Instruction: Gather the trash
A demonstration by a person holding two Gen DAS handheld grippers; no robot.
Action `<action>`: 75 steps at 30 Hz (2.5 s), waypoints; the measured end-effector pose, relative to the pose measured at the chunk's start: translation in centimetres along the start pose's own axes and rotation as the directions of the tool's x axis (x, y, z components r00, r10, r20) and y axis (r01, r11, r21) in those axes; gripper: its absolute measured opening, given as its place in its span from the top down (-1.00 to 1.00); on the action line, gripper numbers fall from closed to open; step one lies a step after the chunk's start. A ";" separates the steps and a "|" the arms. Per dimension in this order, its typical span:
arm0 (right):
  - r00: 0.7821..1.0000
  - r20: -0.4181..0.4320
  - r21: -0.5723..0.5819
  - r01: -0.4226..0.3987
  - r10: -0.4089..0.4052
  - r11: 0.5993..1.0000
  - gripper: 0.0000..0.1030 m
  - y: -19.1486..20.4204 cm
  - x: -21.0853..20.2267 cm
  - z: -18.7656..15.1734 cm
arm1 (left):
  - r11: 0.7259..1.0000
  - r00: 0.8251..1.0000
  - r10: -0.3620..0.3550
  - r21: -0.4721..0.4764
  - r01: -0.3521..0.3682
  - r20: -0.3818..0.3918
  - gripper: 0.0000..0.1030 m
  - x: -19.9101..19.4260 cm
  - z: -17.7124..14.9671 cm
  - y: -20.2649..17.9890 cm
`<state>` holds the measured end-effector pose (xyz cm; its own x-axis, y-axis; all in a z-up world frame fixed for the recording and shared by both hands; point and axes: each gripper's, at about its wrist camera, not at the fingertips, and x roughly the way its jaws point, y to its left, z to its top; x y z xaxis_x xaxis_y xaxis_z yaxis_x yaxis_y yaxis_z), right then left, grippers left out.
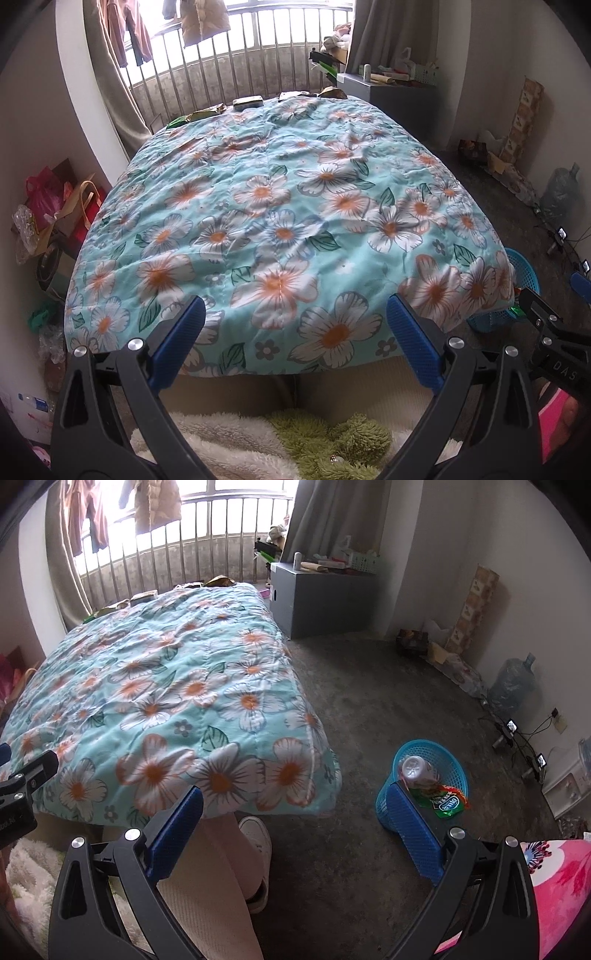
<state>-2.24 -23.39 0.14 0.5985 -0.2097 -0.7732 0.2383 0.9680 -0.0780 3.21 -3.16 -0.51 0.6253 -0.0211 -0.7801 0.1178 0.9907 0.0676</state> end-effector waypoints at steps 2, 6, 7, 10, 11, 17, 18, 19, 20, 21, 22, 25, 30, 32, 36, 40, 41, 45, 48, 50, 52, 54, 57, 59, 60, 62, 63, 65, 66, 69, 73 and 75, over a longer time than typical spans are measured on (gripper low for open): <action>1.000 -0.007 0.007 -0.001 0.001 1.000 -0.87 -0.3 0.2 0.0 | 1.000 1.000 0.003 0.006 -0.003 0.000 -0.83 0.0 0.0 -0.2; 1.000 -0.014 0.016 -0.002 0.002 1.000 -0.87 -0.6 0.4 -0.2 | 1.000 1.000 0.004 0.008 -0.004 -0.002 -0.83 0.1 0.0 -0.3; 1.000 -0.014 0.016 -0.002 0.002 1.000 -0.87 -0.7 0.5 -0.2 | 1.000 1.000 0.004 0.008 -0.004 -0.002 -0.83 0.1 0.0 -0.3; 1.000 -0.014 0.014 -0.002 0.003 1.000 -0.87 -0.7 0.5 -0.3 | 1.000 1.000 0.002 0.008 -0.002 -0.006 -0.83 0.1 0.0 -0.4; 1.000 -0.014 0.013 -0.003 0.004 1.000 -0.87 -0.7 0.6 -0.3 | 1.000 1.000 0.000 0.009 0.000 -0.014 -0.83 0.2 -0.1 -0.4; 1.000 -0.018 0.014 -0.006 0.006 1.000 -0.87 -0.7 0.7 -0.4 | 1.000 1.000 0.000 0.013 0.000 -0.023 -0.83 0.5 -0.1 -0.5; 1.000 -0.019 0.015 -0.006 0.006 1.000 -0.87 -0.7 0.7 -0.4 | 1.000 1.000 0.000 0.012 0.000 -0.021 -0.83 0.5 -0.2 -0.5; 1.000 -0.018 0.014 -0.006 0.006 1.000 -0.87 -0.7 0.7 -0.4 | 1.000 1.000 0.001 0.012 0.000 -0.019 -0.83 0.5 -0.2 -0.5; 1.000 -0.018 0.014 -0.006 0.006 1.000 -0.87 -0.7 0.7 -0.4 | 1.000 1.000 0.001 0.012 -0.001 -0.019 -0.83 0.6 -0.1 -0.4; 1.000 -0.018 0.014 -0.005 0.006 1.000 -0.87 -0.7 0.7 -0.4 | 1.000 1.000 0.001 0.011 -0.001 -0.019 -0.83 0.6 -0.2 -0.4; 1.000 -0.017 0.013 -0.005 0.005 1.000 -0.87 -0.7 0.7 -0.4 | 1.000 1.000 0.001 0.011 -0.001 -0.020 -0.83 0.6 -0.1 -0.4; 1.000 -0.018 0.014 -0.006 0.006 1.000 -0.87 -0.8 0.7 -0.4 | 1.000 1.000 0.001 0.013 0.000 -0.022 -0.83 0.6 -0.1 -0.4; 1.000 -0.017 0.013 -0.005 0.006 1.000 -0.87 -0.8 0.7 -0.4 | 1.000 1.000 0.001 0.012 -0.001 -0.021 -0.83 0.6 -0.1 -0.3; 1.000 -0.018 0.014 -0.006 0.006 1.000 -0.87 -0.8 0.7 -0.4 | 1.000 1.000 0.002 0.013 -0.002 -0.022 -0.83 0.6 0.0 -0.4; 1.000 -0.018 0.014 -0.007 0.007 1.000 -0.87 -0.8 0.7 -0.4 | 1.000 1.000 0.004 0.015 -0.004 -0.025 -0.83 0.6 -0.1 -0.3; 1.000 -0.018 0.014 -0.006 0.006 1.000 -0.87 -0.8 0.7 -0.4 | 1.000 1.000 0.002 0.013 -0.002 -0.023 -0.83 0.6 -0.1 -0.3; 1.000 -0.017 0.014 -0.006 0.006 1.000 -0.87 -0.8 0.7 -0.4 | 1.000 1.000 0.002 0.014 -0.001 -0.023 -0.83 0.6 -0.1 -0.3; 1.000 -0.017 0.017 -0.004 0.004 1.000 -0.87 -0.8 0.7 -0.4 | 1.000 1.000 0.002 0.015 -0.002 -0.023 -0.83 0.6 0.0 -0.3; 1.000 -0.016 0.018 -0.004 0.004 1.000 -0.87 -0.8 0.7 -0.4 | 1.000 1.000 0.002 0.015 -0.001 -0.024 -0.83 0.5 0.0 -0.3; 1.000 -0.014 0.019 -0.007 0.008 1.000 -0.87 -0.9 0.6 -0.4 | 1.000 1.000 0.001 0.015 -0.001 -0.024 -0.83 0.5 -0.1 -0.3; 1.000 -0.012 0.017 -0.008 0.009 1.000 -0.87 -0.8 0.7 -0.4 | 1.000 1.000 0.003 0.015 -0.003 -0.025 -0.83 0.5 0.0 -0.4; 1.000 -0.013 0.017 -0.009 0.009 1.000 -0.87 -0.8 0.6 -0.4 | 1.000 1.000 0.003 0.014 -0.002 -0.025 -0.83 0.5 0.0 -0.4; 1.000 -0.013 0.019 -0.009 0.010 1.000 -0.87 -0.8 0.6 -0.4 | 1.000 1.000 0.003 0.014 -0.003 -0.024 -0.83 0.5 0.0 -0.4; 1.000 -0.012 0.019 -0.009 0.009 1.000 -0.87 -0.8 0.6 -0.4 | 1.000 1.000 0.004 0.014 -0.003 -0.024 -0.83 0.5 0.0 -0.3; 1.000 -0.012 0.019 -0.008 0.009 1.000 -0.87 -0.8 0.6 -0.4 | 1.000 1.000 0.003 0.014 -0.003 -0.024 -0.83 0.5 0.0 -0.3; 1.000 -0.012 0.020 -0.010 0.010 1.000 -0.87 -0.8 0.6 -0.4 | 1.000 1.000 0.003 0.016 -0.003 -0.025 -0.83 0.5 0.0 -0.3; 1.000 -0.013 0.019 -0.009 0.009 1.000 -0.87 -0.8 0.6 -0.4 | 1.000 1.000 0.003 0.015 -0.003 -0.024 -0.83 0.5 0.0 -0.3; 1.000 -0.013 0.019 -0.009 0.009 1.000 -0.87 -0.8 0.6 -0.4 | 1.000 1.000 0.003 0.014 -0.003 -0.025 -0.83 0.5 0.0 -0.3; 1.000 -0.013 0.019 -0.009 0.010 1.000 -0.87 -0.8 0.6 -0.4 | 1.000 1.000 0.003 0.015 -0.003 -0.025 -0.83 0.5 0.0 -0.3; 1.000 -0.013 0.018 -0.008 0.009 1.000 -0.87 -0.7 0.5 -0.4 | 1.000 1.000 0.003 0.016 -0.003 -0.026 -0.83 0.6 0.1 -0.3; 1.000 -0.014 0.019 -0.009 0.009 1.000 -0.87 -0.7 0.6 -0.4 | 1.000 1.000 0.003 0.016 -0.003 -0.027 -0.83 0.6 0.0 -0.3; 1.000 -0.013 0.019 -0.009 0.009 1.000 -0.87 -0.7 0.6 -0.4 | 1.000 1.000 0.004 0.016 -0.003 -0.027 -0.83 0.6 0.0 -0.3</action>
<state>-2.41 -24.15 -0.51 0.5904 -0.1986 -0.7823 0.2472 0.9672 -0.0591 3.54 -3.46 -1.02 0.6049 -0.0140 -0.7962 0.1283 0.9885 0.0801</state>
